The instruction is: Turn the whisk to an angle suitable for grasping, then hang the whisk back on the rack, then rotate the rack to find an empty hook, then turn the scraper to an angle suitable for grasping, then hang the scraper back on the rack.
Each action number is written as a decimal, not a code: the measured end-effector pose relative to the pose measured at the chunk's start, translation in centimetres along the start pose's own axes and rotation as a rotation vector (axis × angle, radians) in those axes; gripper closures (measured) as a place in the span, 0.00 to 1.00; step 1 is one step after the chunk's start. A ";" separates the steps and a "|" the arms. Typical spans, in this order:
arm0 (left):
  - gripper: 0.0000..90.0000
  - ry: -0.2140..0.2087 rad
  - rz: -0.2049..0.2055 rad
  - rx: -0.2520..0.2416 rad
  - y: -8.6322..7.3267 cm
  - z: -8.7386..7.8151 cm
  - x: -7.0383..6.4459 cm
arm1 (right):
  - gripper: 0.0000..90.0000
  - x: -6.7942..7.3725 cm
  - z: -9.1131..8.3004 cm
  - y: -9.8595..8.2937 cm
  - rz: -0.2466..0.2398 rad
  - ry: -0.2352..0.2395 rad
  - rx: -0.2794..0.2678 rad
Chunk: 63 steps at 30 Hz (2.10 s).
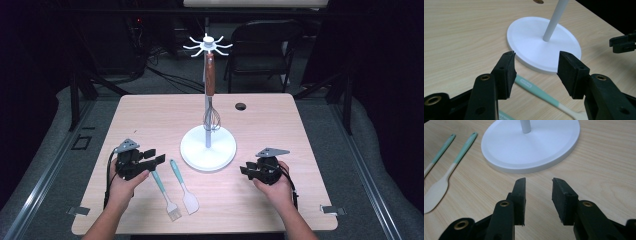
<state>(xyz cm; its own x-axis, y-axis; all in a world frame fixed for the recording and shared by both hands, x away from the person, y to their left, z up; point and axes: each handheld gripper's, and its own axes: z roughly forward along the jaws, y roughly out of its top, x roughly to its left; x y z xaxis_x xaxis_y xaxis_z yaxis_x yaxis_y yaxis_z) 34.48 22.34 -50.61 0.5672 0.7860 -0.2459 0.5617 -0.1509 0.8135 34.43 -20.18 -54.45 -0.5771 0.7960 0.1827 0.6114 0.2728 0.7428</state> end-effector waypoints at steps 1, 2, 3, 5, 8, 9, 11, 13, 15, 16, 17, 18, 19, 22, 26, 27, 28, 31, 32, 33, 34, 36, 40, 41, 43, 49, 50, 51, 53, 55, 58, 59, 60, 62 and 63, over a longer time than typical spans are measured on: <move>0.54 0.003 -0.005 0.004 -0.3 0.1 0.1 | 0.71 0.0 0.0 0.0 0.000 -0.006 -0.002; 0.54 0.007 -0.004 0.007 -0.6 0.2 0.2 | 0.71 0.0 0.0 0.0 0.000 -0.006 -0.002; 0.54 0.008 -0.004 0.014 -0.8 0.3 0.2 | 0.71 0.1 0.1 0.1 0.003 -0.005 -0.020; 0.54 -0.004 -0.006 0.029 -1.3 0.4 0.4 | 0.71 0.0 0.1 0.2 0.007 -0.015 -0.021; 0.54 -0.002 -0.011 0.027 -1.6 0.4 0.6 | 0.77 0.0 0.2 0.2 0.011 -0.019 -0.030; 0.54 -0.005 -0.016 0.025 -1.6 0.3 0.7 | 0.78 -0.1 0.2 0.2 0.016 -0.014 -0.029; 0.54 -0.005 -0.018 0.022 -1.7 0.3 0.7 | 0.79 -0.1 0.2 0.1 0.021 -0.014 -0.029; 0.55 -0.004 -0.022 0.015 -1.8 0.2 0.8 | 0.82 -0.2 0.1 0.2 0.026 -0.002 -0.044; 0.55 -0.005 -0.026 0.014 -1.9 0.0 1.0 | 0.86 -0.2 0.1 0.2 0.017 -0.005 -0.044; 0.55 -0.005 -0.031 0.014 -2.0 -0.1 1.2 | 0.87 -0.2 0.1 0.2 0.018 -0.004 -0.041; 0.55 -0.005 -0.031 0.014 -2.0 -0.1 1.2 | 0.87 -0.2 0.1 0.2 0.018 -0.004 -0.041; 0.55 -0.004 -0.034 0.013 -2.0 -0.1 1.2 | 0.88 -0.2 0.1 0.2 0.017 -0.002 -0.043; 0.55 -0.003 -0.035 0.018 -2.1 -0.2 1.3 | 0.88 -0.3 0.1 0.2 0.018 -0.001 -0.042; 0.55 -0.004 -0.041 0.014 -2.2 -0.2 1.4 | 0.89 -0.3 0.0 0.2 0.016 -0.006 -0.043; 0.55 -0.007 -0.044 0.012 -2.2 -0.2 1.4 | 0.91 -0.4 -0.2 0.4 -0.010 -0.022 -0.030; 0.55 -0.007 -0.044 0.011 -2.2 -0.2 1.4 | 0.91 -0.3 -0.1 0.4 -0.001 -0.014 -0.043; 0.55 -0.009 -0.043 0.011 -2.2 -0.2 1.4 | 0.92 -0.2 0.0 0.4 0.002 -0.008 -0.064; 0.55 -0.009 -0.041 0.011 -2.2 -0.2 1.4 | 0.95 0.0 -0.2 0.7 -0.011 -0.010 -0.082; 0.55 -0.009 -0.041 0.011 -2.2 -0.2 1.4 | 0.96 0.0 -0.2 0.8 -0.015 -0.011 -0.085; 0.55 -0.006 -0.042 0.013 -2.3 -0.2 1.4 | 0.97 0.0 -0.3 0.9 -0.020 -0.014 -0.083; 0.55 -0.009 -0.042 0.013 -2.3 -0.2 1.4 | 0.97 0.0 -0.3 0.9 -0.020 -0.014 -0.083; 0.55 -0.012 -0.045 0.018 -2.4 -0.2 1.4 | 1.00 0.1 -0.5 1.1 -0.021 -0.018 -0.106; 0.55 -0.013 -0.045 0.018 -2.4 -0.1 1.4 | 1.00 0.2 -0.7 1.6 -0.026 -0.008 -0.111; 0.55 -0.014 -0.046 0.018 -2.4 -0.1 1.4 | 1.00 0.3 -0.8 1.9 -0.042 -0.011 -0.113; 0.55 -0.013 -0.046 0.018 -2.4 -0.1 1.4 | 1.00 0.5 -1.1 2.5 -0.054 -0.020 -0.114; 0.55 -0.013 -0.043 0.018 -2.5 -0.2 1.3 | 1.00 1.0 -2.1 5.1 -0.095 -0.015 -0.137; 0.55 -0.011 -0.042 0.016 -2.5 -0.1 1.3 | 1.00 1.0 -2.1 5.1 -0.095 -0.015 -0.137; 0.55 -0.011 -0.043 0.015 -2.5 -0.1 1.3 | 1.00 1.1 -2.3 5.6 -0.103 -0.013 -0.143; 0.55 -0.013 -0.047 0.015 -2.5 -0.1 1.3 | 1.00 1.3 -2.5 6.7 -0.113 -0.010 -0.155; 0.55 -0.016 -0.048 0.016 -2.5 0.0 1.3 | 1.00 1.5 -3.1 8.7 -0.121 -0.002 -0.183; 0.55 -0.018 -0.048 0.015 -2.5 0.0 1.3 | 1.00 1.8 -3.6 10.4 -0.128 0.006 -0.229; 0.55 -0.018 -0.049 0.015 -2.5 0.0 1.3 | 1.00 1.9 -3.8 11.0 -0.129 0.005 -0.249; 0.55 -0.019 -0.048 0.015 -2.5 0.0 1.4 | 1.00 2.0 -4.0 11.5 -0.127 0.013 -0.274; 0.56 -0.015 -0.049 0.015 -2.5 -0.1 1.4 | 1.00 2.2 -4.6 12.6 -0.136 0.018 -0.312; 0.56 -0.015 -0.049 0.015 -2.5 -0.1 1.4 | 1.00 2.2 -4.6 12.6 -0.136 0.018 -0.312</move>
<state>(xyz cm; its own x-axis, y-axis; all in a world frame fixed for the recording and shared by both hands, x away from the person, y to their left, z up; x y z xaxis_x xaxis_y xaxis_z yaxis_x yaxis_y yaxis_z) 33.81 23.85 -52.97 0.5481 0.7834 -0.2929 0.5975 -0.1217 0.7926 38.39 -17.47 -41.69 -0.6533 0.7530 0.0782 0.3350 0.1949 0.9218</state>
